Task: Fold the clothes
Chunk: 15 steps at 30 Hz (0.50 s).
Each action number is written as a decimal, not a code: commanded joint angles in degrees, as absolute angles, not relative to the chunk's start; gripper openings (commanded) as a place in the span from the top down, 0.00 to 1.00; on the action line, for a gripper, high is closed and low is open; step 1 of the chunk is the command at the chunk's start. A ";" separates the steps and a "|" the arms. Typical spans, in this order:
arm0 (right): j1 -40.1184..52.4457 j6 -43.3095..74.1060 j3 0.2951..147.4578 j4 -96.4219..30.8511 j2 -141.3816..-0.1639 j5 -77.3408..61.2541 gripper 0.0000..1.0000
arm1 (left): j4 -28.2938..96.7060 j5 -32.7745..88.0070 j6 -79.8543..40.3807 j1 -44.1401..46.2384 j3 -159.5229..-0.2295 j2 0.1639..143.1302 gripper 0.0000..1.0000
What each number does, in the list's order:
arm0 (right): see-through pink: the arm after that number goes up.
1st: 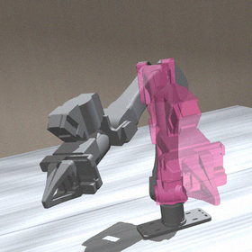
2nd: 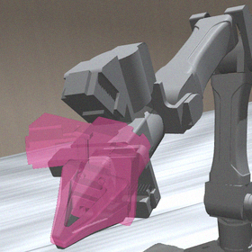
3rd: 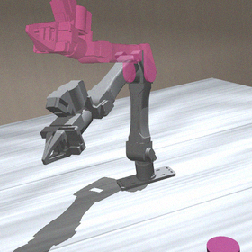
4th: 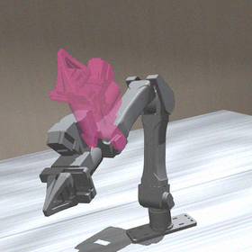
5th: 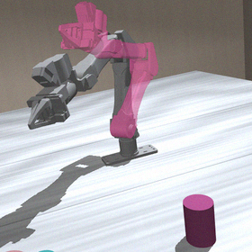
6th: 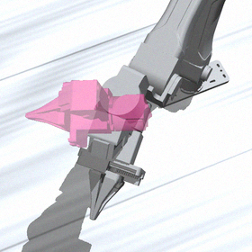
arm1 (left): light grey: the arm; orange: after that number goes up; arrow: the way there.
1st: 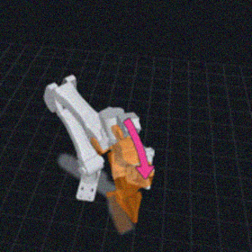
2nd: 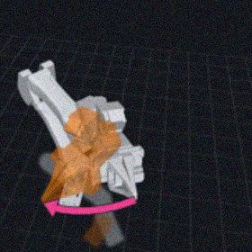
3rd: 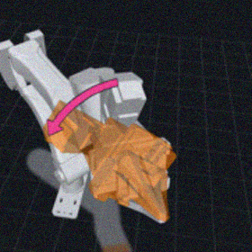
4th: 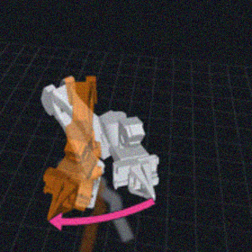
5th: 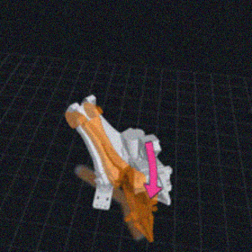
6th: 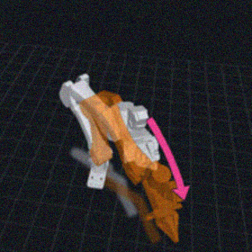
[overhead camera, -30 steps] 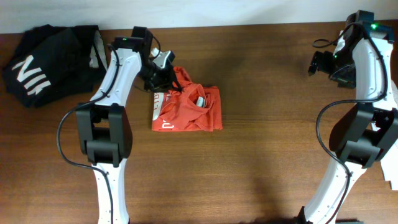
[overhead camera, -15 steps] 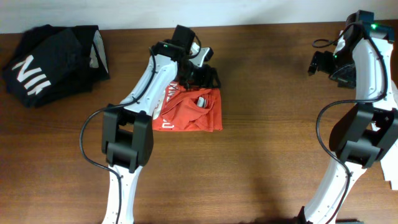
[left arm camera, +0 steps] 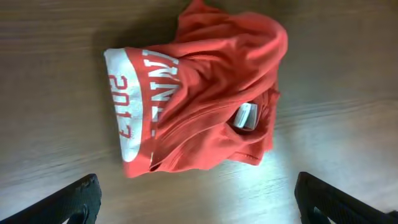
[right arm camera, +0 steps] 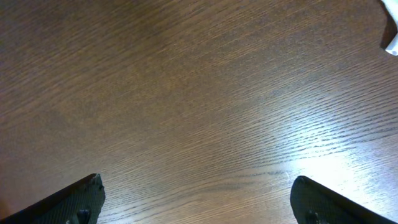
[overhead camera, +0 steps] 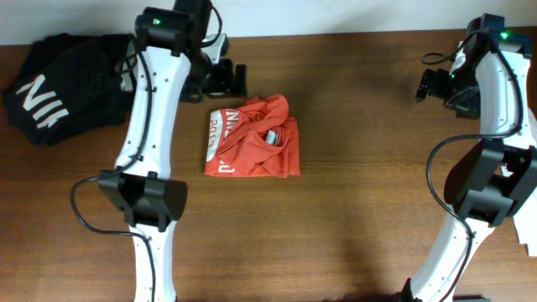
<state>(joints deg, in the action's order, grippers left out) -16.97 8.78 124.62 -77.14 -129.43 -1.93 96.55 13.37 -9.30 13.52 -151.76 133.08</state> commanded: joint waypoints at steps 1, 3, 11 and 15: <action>-17.28 8.64 124.70 -77.14 -128.90 -1.43 0.01 | 96.73 16.84 -5.93 16.62 -148.35 132.18 0.01; -17.28 8.64 124.70 -77.17 -128.90 -1.43 0.01 | 96.73 15.11 -5.96 18.35 -144.62 132.20 0.01; -17.28 8.64 124.70 -77.17 -128.90 -1.43 0.01 | 81.84 16.49 -6.39 21.96 -119.59 132.20 0.02; -17.28 8.64 124.70 -77.14 -128.90 -1.43 0.01 | 80.03 16.10 -6.39 22.04 -119.46 132.20 0.09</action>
